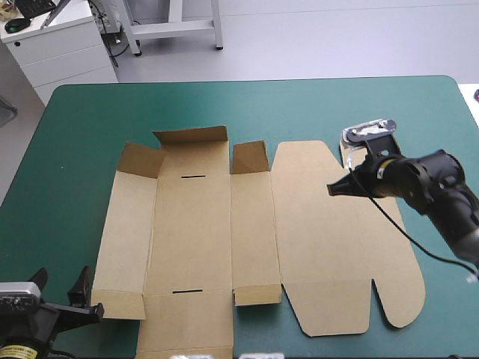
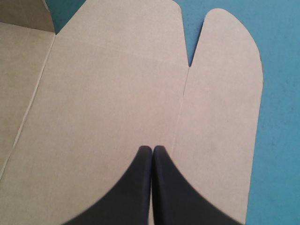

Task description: Fold the box

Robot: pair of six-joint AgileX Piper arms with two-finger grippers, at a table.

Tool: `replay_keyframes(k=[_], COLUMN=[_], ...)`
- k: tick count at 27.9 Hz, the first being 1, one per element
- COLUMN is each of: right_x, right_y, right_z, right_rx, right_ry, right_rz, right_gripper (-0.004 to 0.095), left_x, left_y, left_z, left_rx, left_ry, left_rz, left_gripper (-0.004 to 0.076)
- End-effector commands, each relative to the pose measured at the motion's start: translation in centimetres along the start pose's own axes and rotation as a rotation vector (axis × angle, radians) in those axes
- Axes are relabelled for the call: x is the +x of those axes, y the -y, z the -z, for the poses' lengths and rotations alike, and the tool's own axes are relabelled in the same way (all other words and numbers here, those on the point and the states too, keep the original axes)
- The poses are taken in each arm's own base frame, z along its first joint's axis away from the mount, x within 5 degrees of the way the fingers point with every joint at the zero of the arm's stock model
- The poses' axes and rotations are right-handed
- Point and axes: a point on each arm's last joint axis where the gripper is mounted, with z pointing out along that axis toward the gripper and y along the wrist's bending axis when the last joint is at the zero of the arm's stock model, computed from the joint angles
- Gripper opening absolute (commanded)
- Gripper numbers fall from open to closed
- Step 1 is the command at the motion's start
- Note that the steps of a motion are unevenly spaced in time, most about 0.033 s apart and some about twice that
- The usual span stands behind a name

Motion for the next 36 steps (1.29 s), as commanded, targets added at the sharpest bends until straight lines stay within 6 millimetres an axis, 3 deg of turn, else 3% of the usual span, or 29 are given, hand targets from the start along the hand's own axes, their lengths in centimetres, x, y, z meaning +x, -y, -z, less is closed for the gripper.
replay_keyframes(k=[1, 8, 12, 21, 28, 33, 36], right_x=[1.3, 6.4, 8.4, 12.0, 12.7, 12.7, 12.7], right_y=[0.3, 0.4, 0.2, -0.3, -0.3, -0.5, -0.5], right_z=[3.2, 4.9, 5.5, 6.0, 5.9, 5.9, 5.9], right_rx=[0.014, 0.028, 0.001, -0.041, -0.046, -0.064, -0.063], right_ry=[0.141, 0.139, 0.116, 0.097, 0.080, 0.081, 0.079], right_rz=[0.000, -0.017, -0.043, -0.072, -0.075, -0.089, -0.079], right_gripper=[-0.0019, -0.0020, -0.0020, -0.0020, -0.0020, -0.0020, -0.0020], left_x=[-3.3, -7.5, -8.6, -7.5, -6.1, -6.3, -6.0], left_y=[0.6, 0.9, 1.0, 0.4, -2.6, -3.8, -4.7], left_z=[-0.3, -2.1, -3.4, -8.5, -8.8, -9.5, -11.5], left_rx=[0.057, 0.065, 0.074, 0.021, -0.233, -0.299, -0.342], left_ry=[-0.009, -0.234, -0.355, -0.561, -0.558, -0.531, -0.591], left_rz=[0.056, 0.034, 0.033, 0.101, 0.217, 0.257, 0.243], left_gripper=[0.0503, 0.0458, 0.0458, 0.0456, 0.0438, 0.0307, 0.0209])
